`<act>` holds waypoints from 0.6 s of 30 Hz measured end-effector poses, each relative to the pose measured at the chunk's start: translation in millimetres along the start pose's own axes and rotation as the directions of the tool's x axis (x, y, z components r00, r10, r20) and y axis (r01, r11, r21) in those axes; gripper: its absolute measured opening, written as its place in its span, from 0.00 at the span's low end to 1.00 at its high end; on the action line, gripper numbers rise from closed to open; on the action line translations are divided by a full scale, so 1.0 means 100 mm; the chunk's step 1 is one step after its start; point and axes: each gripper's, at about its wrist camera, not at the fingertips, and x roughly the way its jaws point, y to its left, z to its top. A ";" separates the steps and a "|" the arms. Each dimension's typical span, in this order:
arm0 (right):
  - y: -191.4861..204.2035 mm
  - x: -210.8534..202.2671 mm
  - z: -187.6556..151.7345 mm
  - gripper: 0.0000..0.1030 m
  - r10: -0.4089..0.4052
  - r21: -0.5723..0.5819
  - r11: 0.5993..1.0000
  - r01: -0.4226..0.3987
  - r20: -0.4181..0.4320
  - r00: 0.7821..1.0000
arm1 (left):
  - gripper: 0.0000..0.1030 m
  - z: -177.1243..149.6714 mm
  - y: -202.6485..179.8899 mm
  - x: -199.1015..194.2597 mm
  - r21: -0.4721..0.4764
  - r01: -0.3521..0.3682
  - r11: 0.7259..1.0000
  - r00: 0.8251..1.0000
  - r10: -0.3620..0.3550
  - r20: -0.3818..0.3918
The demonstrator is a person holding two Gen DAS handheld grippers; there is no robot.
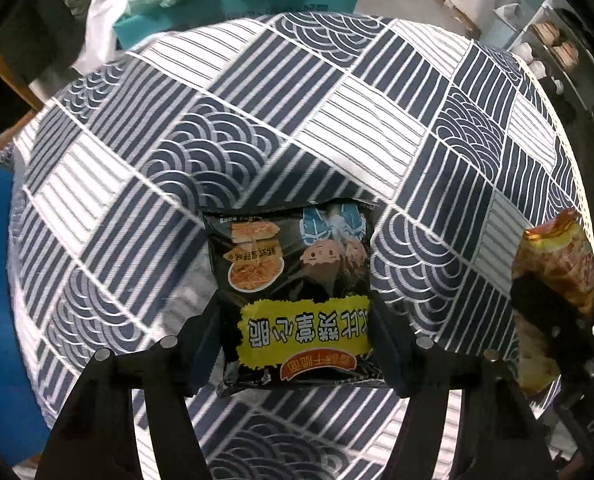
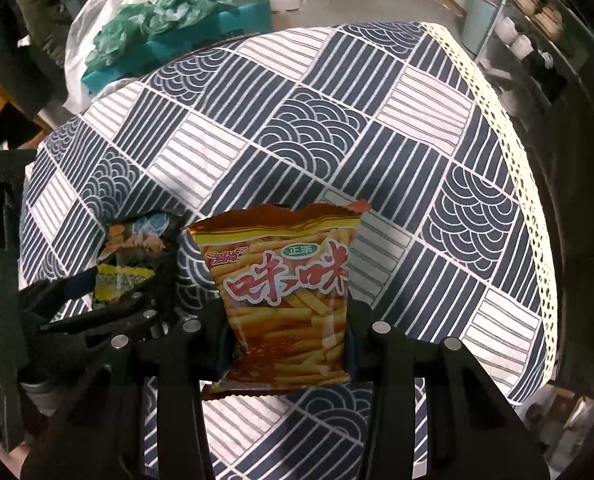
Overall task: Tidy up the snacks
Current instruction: 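Lift both bags and carry them over the box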
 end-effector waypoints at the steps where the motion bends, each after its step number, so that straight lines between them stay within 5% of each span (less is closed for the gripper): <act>1: 0.04 -0.02 -0.01 0.40 -0.002 -0.010 1.000 0.002 0.005 1.000 | 0.66 -0.01 0.04 -0.06 0.002 -0.002 1.000 1.000 0.002 0.008; 18: 0.87 -0.45 -0.01 0.40 0.032 -0.183 0.983 -0.017 0.080 0.996 | 0.66 0.04 0.82 -1.04 0.005 -0.070 0.998 0.979 0.068 0.192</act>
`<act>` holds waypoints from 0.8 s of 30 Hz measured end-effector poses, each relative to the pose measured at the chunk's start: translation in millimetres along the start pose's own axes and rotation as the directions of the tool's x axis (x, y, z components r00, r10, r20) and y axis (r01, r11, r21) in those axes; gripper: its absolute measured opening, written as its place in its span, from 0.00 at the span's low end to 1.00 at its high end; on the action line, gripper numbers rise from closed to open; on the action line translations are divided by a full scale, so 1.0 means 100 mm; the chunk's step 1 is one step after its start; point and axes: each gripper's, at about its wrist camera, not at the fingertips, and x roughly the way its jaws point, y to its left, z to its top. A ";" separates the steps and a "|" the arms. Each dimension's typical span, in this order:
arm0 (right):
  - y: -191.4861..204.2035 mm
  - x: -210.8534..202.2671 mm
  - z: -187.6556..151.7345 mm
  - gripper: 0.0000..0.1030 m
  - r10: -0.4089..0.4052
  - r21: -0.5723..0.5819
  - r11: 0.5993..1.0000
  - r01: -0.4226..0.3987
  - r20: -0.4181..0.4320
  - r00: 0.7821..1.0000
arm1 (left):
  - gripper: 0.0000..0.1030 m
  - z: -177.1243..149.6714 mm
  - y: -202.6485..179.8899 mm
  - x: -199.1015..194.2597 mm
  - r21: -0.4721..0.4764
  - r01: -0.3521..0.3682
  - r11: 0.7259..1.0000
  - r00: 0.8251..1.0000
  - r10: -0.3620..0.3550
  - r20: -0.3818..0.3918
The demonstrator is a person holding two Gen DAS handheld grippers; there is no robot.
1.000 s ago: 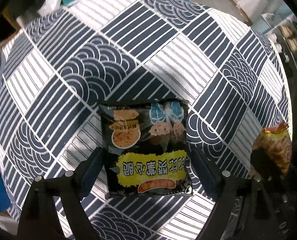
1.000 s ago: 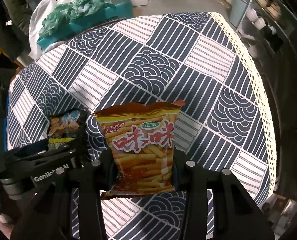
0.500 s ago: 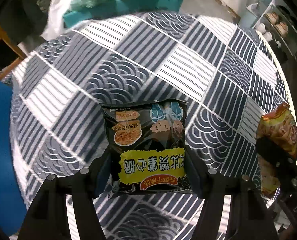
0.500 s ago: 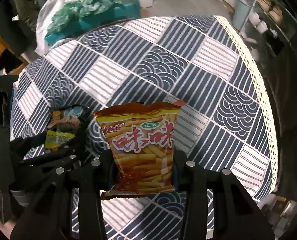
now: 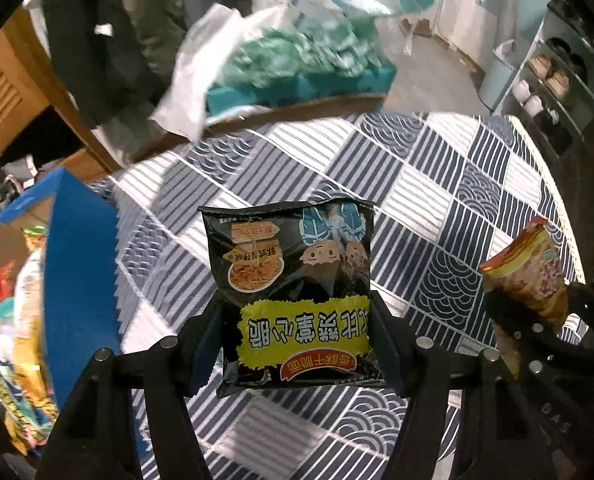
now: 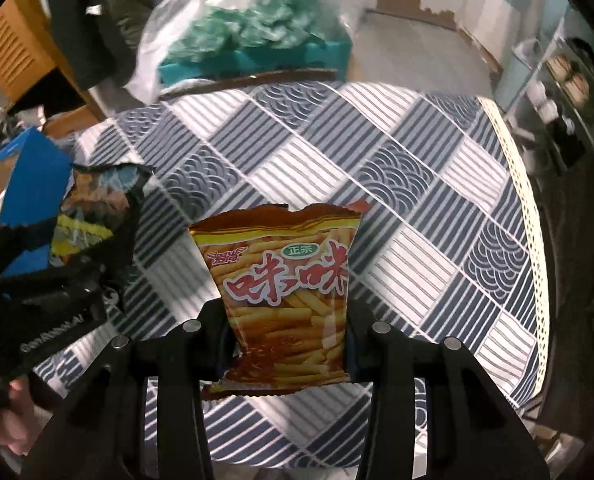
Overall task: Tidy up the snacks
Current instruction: 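Lift both bags and carry them over the box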
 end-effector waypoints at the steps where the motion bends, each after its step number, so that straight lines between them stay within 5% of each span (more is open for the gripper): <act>1: 0.05 -0.03 0.01 0.40 0.003 -0.011 1.000 -0.003 0.007 1.000 | 0.66 -0.01 0.05 -0.08 -0.002 -0.002 1.000 1.000 0.002 0.013; 24: 1.57 -0.46 0.28 0.40 0.164 -0.261 0.955 -0.140 0.075 0.984 | 0.66 -0.40 1.50 -0.94 -0.157 -0.076 0.985 0.982 0.101 0.157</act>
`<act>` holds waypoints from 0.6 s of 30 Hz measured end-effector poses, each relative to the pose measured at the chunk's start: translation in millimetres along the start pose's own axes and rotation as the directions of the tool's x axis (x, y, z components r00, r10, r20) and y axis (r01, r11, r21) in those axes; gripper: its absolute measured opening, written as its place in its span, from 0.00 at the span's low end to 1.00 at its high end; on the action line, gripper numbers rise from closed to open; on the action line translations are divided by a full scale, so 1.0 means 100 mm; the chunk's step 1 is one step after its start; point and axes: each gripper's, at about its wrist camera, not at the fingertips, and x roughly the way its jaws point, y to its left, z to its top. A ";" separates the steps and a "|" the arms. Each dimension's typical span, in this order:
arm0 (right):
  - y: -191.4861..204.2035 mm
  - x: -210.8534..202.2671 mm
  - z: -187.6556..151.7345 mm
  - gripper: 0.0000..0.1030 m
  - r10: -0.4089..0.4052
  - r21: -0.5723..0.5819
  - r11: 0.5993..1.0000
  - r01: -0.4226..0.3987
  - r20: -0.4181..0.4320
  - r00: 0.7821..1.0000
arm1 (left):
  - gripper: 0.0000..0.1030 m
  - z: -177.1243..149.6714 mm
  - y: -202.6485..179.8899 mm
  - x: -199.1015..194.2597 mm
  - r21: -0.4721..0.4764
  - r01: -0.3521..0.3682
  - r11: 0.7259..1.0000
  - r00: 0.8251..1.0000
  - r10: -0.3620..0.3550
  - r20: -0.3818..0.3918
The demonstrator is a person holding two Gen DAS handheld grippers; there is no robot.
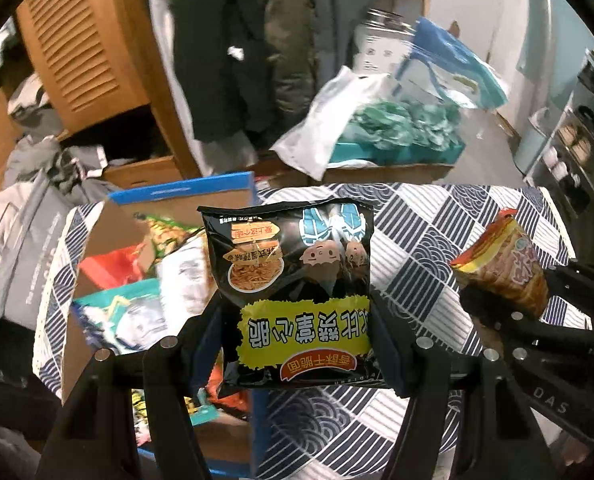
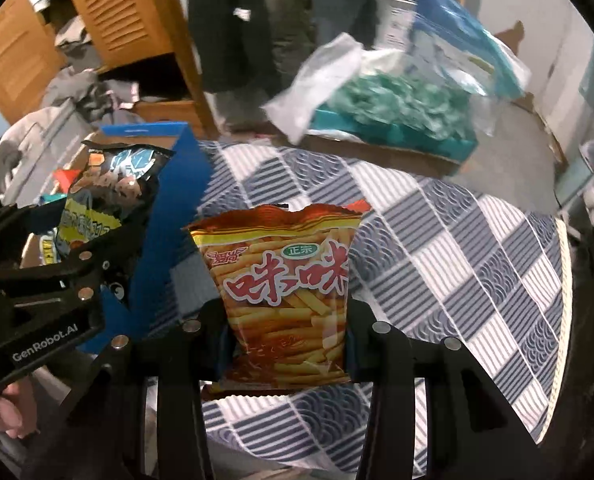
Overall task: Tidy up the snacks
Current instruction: 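Lift both bags and carry them over the box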
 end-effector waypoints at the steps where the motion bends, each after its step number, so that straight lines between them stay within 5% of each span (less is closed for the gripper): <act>1: 0.06 0.01 0.02 0.40 0.004 -0.009 1.000 -0.004 0.000 1.000 | 0.66 -0.01 0.06 -0.01 -0.007 -0.007 1.000 1.000 0.007 0.003; 18: 0.94 0.23 0.39 0.40 0.084 -0.117 0.989 -0.087 -0.027 0.996 | 0.66 -0.08 0.87 -0.14 -0.118 -0.060 0.991 0.997 0.064 0.033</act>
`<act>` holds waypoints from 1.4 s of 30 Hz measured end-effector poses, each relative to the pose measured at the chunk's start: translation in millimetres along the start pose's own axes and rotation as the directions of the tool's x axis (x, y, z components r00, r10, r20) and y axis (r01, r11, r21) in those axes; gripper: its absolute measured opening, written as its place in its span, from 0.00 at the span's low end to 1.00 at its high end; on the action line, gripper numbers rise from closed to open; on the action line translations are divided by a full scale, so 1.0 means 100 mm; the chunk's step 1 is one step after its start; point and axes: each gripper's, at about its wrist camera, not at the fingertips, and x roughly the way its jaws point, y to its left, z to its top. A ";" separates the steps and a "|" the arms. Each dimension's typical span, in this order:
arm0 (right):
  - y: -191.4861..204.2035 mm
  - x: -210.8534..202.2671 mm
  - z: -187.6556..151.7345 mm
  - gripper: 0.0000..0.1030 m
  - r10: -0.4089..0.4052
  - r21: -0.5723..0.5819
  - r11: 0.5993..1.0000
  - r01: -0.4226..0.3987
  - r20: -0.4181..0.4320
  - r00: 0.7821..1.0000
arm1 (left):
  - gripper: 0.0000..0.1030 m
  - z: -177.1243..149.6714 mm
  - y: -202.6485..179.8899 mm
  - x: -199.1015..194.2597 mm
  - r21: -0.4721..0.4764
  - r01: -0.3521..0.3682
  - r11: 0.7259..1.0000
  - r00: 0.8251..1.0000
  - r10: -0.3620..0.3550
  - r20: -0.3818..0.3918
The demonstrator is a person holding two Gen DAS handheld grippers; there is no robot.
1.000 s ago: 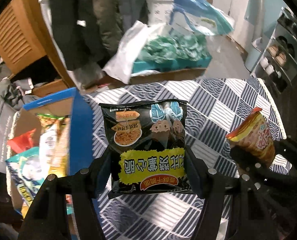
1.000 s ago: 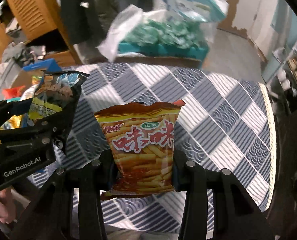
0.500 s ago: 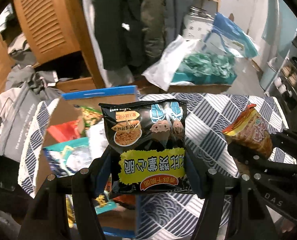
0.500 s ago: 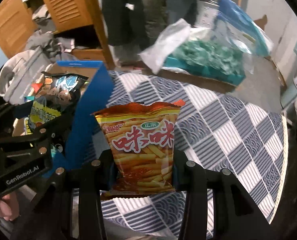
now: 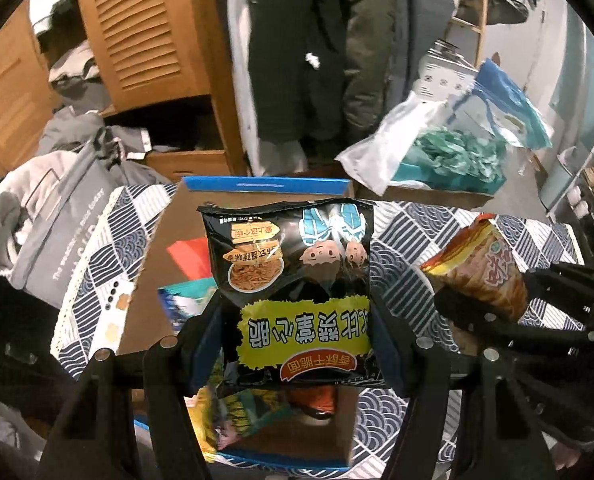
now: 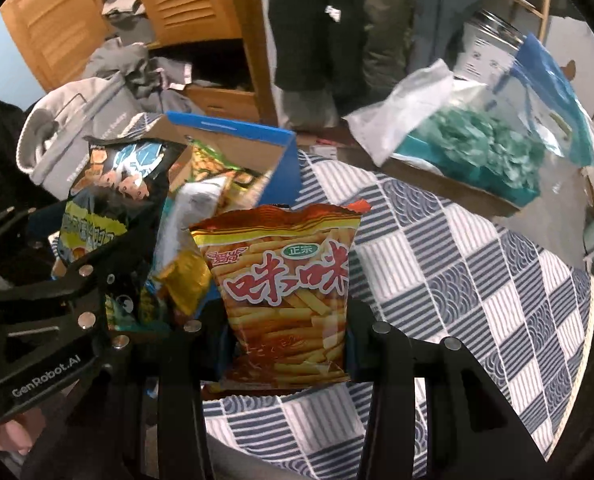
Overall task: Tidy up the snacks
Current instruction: 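Lift both bags and carry them over the box, then lower both bags into the box and open both grippers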
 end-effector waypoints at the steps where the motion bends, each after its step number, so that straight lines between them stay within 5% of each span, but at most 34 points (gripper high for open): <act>1: 0.04 0.02 0.03 0.40 0.002 -0.005 1.000 -0.002 0.000 1.000 | 0.66 0.00 0.06 0.00 -0.009 -0.003 1.000 1.000 0.003 -0.002; 29: 0.80 0.72 0.61 0.40 0.093 -0.057 0.994 -0.097 -0.061 0.994 | 0.67 -0.14 1.09 0.39 -0.202 -0.088 0.976 0.991 0.065 -0.117; 34: 0.82 0.70 0.65 0.59 0.083 -0.052 0.995 -0.085 -0.037 0.996 | 0.71 -0.15 1.16 0.41 -0.215 -0.109 0.970 0.988 0.082 -0.130; 42: 0.77 0.54 0.67 0.66 0.072 -0.034 0.997 -0.072 0.002 0.997 | 0.78 -0.15 1.17 0.34 -0.205 -0.133 0.970 0.985 0.105 -0.140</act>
